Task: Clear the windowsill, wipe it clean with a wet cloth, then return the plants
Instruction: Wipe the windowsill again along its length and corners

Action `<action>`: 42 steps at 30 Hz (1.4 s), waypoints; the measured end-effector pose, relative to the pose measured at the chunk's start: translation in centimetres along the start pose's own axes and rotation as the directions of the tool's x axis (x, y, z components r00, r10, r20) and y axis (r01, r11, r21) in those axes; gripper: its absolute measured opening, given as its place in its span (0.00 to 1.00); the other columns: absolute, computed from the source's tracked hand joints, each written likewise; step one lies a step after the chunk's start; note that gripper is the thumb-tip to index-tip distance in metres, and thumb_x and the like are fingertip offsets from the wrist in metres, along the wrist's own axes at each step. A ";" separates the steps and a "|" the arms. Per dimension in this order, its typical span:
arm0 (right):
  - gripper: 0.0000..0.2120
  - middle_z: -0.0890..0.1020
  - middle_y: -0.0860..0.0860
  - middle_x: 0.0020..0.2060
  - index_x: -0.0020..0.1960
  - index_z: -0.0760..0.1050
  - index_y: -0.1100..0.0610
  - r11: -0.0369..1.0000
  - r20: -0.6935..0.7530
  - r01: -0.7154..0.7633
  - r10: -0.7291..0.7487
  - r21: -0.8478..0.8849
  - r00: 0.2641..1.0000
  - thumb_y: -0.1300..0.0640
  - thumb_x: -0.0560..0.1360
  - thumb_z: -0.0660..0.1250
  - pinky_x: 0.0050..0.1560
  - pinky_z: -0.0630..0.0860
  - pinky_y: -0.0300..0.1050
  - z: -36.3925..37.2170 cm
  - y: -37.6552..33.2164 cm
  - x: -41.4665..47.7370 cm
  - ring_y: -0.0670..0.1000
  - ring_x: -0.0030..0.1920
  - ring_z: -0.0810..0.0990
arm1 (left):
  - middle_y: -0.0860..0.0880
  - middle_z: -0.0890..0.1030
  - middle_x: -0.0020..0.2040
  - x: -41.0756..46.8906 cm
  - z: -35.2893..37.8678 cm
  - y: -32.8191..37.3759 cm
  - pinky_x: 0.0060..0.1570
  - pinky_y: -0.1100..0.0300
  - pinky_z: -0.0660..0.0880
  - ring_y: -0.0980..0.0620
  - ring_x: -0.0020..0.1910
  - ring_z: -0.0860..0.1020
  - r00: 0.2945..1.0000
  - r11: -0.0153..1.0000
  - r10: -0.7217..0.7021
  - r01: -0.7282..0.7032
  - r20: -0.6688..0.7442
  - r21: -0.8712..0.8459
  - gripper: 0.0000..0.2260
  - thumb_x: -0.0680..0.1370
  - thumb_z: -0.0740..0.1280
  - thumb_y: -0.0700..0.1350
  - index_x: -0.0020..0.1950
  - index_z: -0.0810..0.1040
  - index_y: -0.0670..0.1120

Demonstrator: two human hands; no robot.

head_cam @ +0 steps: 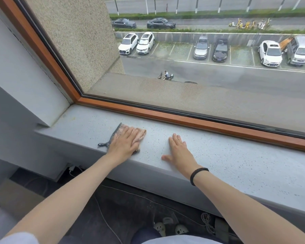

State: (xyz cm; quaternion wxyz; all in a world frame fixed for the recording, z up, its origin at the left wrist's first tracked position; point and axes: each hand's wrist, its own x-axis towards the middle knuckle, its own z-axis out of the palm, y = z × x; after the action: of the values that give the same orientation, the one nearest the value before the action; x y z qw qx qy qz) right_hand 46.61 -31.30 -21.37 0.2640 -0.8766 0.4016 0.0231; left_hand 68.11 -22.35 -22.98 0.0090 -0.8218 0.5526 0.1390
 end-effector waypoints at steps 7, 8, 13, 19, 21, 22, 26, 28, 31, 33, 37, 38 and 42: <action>0.40 0.45 0.58 0.77 0.77 0.46 0.61 1.000 -0.010 0.003 -0.003 -0.008 1.000 0.47 0.76 0.64 0.75 0.43 0.49 0.0 0.2 0.1 0.55 0.77 0.43 | 0.57 0.38 0.77 -3.7 2.0 2.2 0.74 0.46 0.37 0.56 0.75 0.35 0.987 0.986 0.161 -0.161 0.004 -0.043 0.26 0.80 0.44 0.59 0.76 0.40 0.58; 0.40 0.45 0.58 0.77 0.77 0.46 0.61 1.000 -0.012 0.002 -0.002 -0.007 1.000 0.47 0.76 0.64 0.75 0.43 0.49 0.0 0.3 0.2 0.54 0.77 0.43 | 0.57 0.38 0.77 -4.7 2.0 1.4 0.75 0.49 0.38 0.57 0.75 0.34 0.973 0.973 0.230 -0.230 0.008 -0.016 0.26 0.79 0.42 0.60 0.76 0.39 0.59; 0.40 0.45 0.57 0.77 0.77 0.46 0.61 1.000 -0.001 -0.003 0.003 0.016 1.000 0.48 0.76 0.65 0.75 0.43 0.49 -0.3 0.3 0.3 0.54 0.77 0.43 | 0.56 0.37 0.76 -0.3 0.9 -1.0 0.75 0.49 0.41 0.54 0.76 0.38 0.994 0.993 0.114 -0.114 0.003 -0.021 0.25 0.80 0.43 0.60 0.76 0.41 0.59; 0.40 0.44 0.58 0.77 0.77 0.46 0.61 1.000 0.005 -0.014 0.014 0.016 1.000 0.48 0.76 0.65 0.75 0.42 0.49 -0.4 0.1 0.7 0.54 0.77 0.42 | 0.47 0.54 0.70 3.5 0.4 3.8 0.73 0.44 0.49 0.42 0.71 0.52 0.992 0.990 -0.111 0.105 -0.064 -0.094 0.25 0.81 0.52 0.58 0.77 0.51 0.58; 0.40 0.44 0.57 0.77 0.77 0.46 0.61 1.000 0.010 -0.016 0.016 0.017 1.000 0.48 0.76 0.65 0.75 0.42 0.49 -0.4 -0.1 0.7 0.54 0.77 0.42 | 0.48 0.55 0.69 1.3 0.9 3.6 0.72 0.44 0.54 0.44 0.70 0.54 0.999 0.998 0.025 -0.028 -0.044 -0.059 0.25 0.81 0.51 0.58 0.77 0.52 0.57; 0.40 0.44 0.57 0.77 0.77 0.46 0.61 1.000 0.009 -0.017 0.017 0.016 1.000 0.48 0.76 0.65 0.75 0.42 0.49 -0.3 -0.1 0.8 0.54 0.77 0.42 | 0.48 0.56 0.70 0.3 1.2 2.8 0.72 0.44 0.56 0.46 0.70 0.55 0.993 0.994 0.107 -0.109 -0.039 -0.034 0.25 0.80 0.50 0.58 0.77 0.52 0.57; 0.41 0.44 0.57 0.77 0.77 0.45 0.61 1.000 0.011 -0.018 0.018 0.021 1.000 0.49 0.76 0.65 0.75 0.41 0.48 -0.3 0.0 0.8 0.54 0.77 0.41 | 0.51 0.52 0.76 1.3 0.3 -1.3 0.72 0.45 0.58 0.47 0.75 0.54 0.990 0.990 0.138 -0.139 -0.041 -0.014 0.26 0.80 0.47 0.60 0.77 0.53 0.56; 0.41 0.44 0.57 0.77 0.77 0.45 0.61 0.999 0.013 -0.021 0.020 0.033 1.000 0.49 0.76 0.65 0.75 0.41 0.48 -0.3 -0.1 0.8 0.53 0.77 0.41 | 0.51 0.51 0.77 3.7 -0.2 -0.7 0.73 0.45 0.54 0.47 0.76 0.52 0.995 0.997 -0.002 -0.006 -0.104 -0.078 0.26 0.80 0.48 0.60 0.77 0.53 0.55; 0.41 0.44 0.57 0.77 0.77 0.46 0.61 0.999 0.004 -0.029 0.029 0.030 1.000 0.49 0.76 0.66 0.75 0.41 0.49 -0.2 -0.1 0.9 0.54 0.77 0.42 | 0.50 0.49 0.78 6.6 -0.4 2.9 0.75 0.47 0.42 0.48 0.77 0.46 0.967 0.971 -0.203 0.179 -0.156 -0.158 0.24 0.82 0.48 0.57 0.78 0.52 0.53; 0.40 0.44 0.57 0.77 0.77 0.46 0.61 0.999 0.009 -0.028 0.028 0.029 1.000 0.49 0.76 0.66 0.75 0.41 0.49 -0.2 -0.1 0.9 0.54 0.77 0.42 | 0.51 0.50 0.78 6.1 -0.4 4.6 0.75 0.47 0.41 0.49 0.77 0.46 0.976 0.977 -0.167 0.145 -0.138 -0.154 0.24 0.82 0.49 0.56 0.78 0.52 0.53; 0.40 0.44 0.57 0.77 0.77 0.46 0.61 1.000 0.007 -0.021 0.021 0.010 1.000 0.48 0.76 0.65 0.75 0.42 0.49 -0.3 -0.1 0.9 0.54 0.77 0.42 | 0.53 0.49 0.78 3.0 0.4 2.2 0.75 0.50 0.44 0.53 0.77 0.46 0.981 0.985 0.172 -0.171 -0.088 0.021 0.25 0.81 0.46 0.58 0.78 0.50 0.55; 0.40 0.45 0.57 0.77 0.77 0.47 0.61 1.000 0.017 -0.020 0.019 0.010 1.000 0.48 0.76 0.65 0.75 0.43 0.49 -0.3 -0.1 0.9 0.54 0.77 0.43 | 0.54 0.49 0.78 3.0 0.2 1.0 0.75 0.50 0.45 0.53 0.77 0.46 0.982 0.985 0.168 -0.165 -0.083 0.046 0.25 0.81 0.45 0.58 0.78 0.49 0.55; 0.26 0.65 0.54 0.69 0.67 0.66 0.63 0.998 -0.093 -0.029 0.034 0.053 0.995 0.46 0.76 0.65 0.64 0.68 0.46 -1.0 0.4 0.1 0.57 0.69 0.66 | 0.52 0.48 0.78 4.9 -0.9 0.7 0.74 0.46 0.43 0.51 0.77 0.46 0.990 0.993 -0.108 0.103 -0.085 -0.066 0.25 0.81 0.49 0.56 0.78 0.48 0.55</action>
State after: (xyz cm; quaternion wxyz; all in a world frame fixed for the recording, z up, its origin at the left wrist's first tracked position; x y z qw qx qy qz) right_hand 46.19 -32.05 -20.73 0.2666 -0.8633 0.4278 -0.0244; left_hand 69.37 -27.22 -23.14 -0.0333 -0.8551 0.5037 0.1186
